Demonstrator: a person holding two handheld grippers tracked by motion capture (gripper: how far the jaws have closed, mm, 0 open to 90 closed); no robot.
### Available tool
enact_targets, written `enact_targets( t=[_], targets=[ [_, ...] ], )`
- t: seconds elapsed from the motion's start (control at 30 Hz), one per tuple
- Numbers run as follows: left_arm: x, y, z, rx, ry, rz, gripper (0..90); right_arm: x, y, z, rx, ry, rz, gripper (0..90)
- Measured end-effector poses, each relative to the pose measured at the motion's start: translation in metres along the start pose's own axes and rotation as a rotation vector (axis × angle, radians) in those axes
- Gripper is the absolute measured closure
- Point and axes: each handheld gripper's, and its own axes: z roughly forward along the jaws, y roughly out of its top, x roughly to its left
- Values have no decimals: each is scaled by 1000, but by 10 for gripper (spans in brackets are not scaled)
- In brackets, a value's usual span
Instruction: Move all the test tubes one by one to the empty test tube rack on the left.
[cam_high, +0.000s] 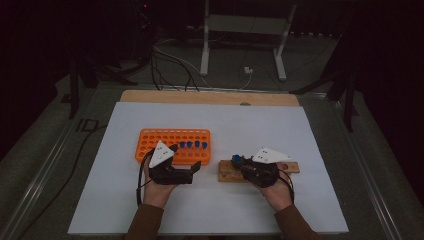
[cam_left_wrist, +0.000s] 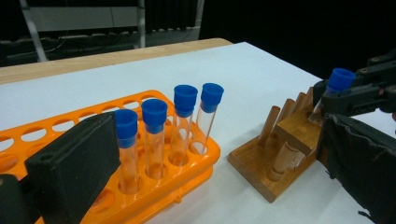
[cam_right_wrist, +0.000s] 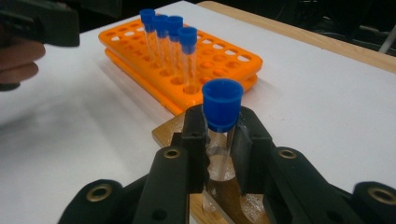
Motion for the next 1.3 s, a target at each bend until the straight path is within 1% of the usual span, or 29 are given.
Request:
enact_targets(
  t=[0.23,0.43,0.57,0.73,0.9,1.07,1.27,1.3],
  targets=[
    [-3,1,1,2,-7,10,4,-1,6,-8,-28,-1,8,770],
    [-5,1,2,7,-11,13,4,-2,12,-17,-61,2,25,770],
    [-6,1,3,10,-12,10,4,-2,16,-21,-69,7,31,770],
    [-8,1,5,14,-18,13,4,-1,20,-26,-81,2,32,770],
    [-11,2,6,12,-27,18,4,0,24,-33,-107,0,31,770],
    [-15,4,7,12,-45,19,4,2,28,-38,-128,-3,30,770],
    [-24,8,7,8,-69,42,5,7,32,-41,-143,7,19,770],
    [-26,9,7,7,-77,39,5,7,32,-42,-142,9,16,771]
  ],
)
